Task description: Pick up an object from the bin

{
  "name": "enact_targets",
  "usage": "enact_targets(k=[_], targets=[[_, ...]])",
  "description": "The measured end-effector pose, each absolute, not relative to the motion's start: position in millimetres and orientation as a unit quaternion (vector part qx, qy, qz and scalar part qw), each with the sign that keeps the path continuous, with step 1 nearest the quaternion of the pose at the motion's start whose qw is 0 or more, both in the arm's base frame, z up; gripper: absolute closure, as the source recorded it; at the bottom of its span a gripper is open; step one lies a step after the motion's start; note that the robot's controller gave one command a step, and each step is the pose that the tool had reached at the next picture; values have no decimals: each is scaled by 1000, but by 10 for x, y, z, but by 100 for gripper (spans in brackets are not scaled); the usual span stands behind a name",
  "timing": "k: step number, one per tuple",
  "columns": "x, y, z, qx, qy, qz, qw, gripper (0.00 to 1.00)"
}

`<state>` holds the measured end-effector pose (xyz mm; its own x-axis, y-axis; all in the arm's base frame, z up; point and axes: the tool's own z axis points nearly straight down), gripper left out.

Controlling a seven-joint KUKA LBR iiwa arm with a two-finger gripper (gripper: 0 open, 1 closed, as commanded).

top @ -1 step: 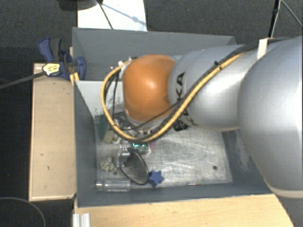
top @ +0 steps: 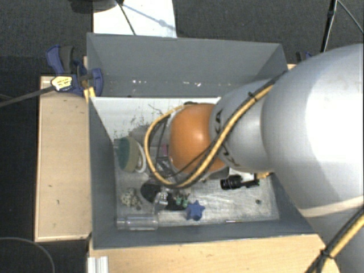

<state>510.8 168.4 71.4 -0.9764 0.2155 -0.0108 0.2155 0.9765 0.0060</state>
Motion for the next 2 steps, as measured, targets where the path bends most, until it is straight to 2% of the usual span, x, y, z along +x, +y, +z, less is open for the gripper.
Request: enact_targets(k=[1,2], targets=[[5312,1503,1010,208,978,1,1,0],[5146,1332,1004,291,957,0,0,0]])
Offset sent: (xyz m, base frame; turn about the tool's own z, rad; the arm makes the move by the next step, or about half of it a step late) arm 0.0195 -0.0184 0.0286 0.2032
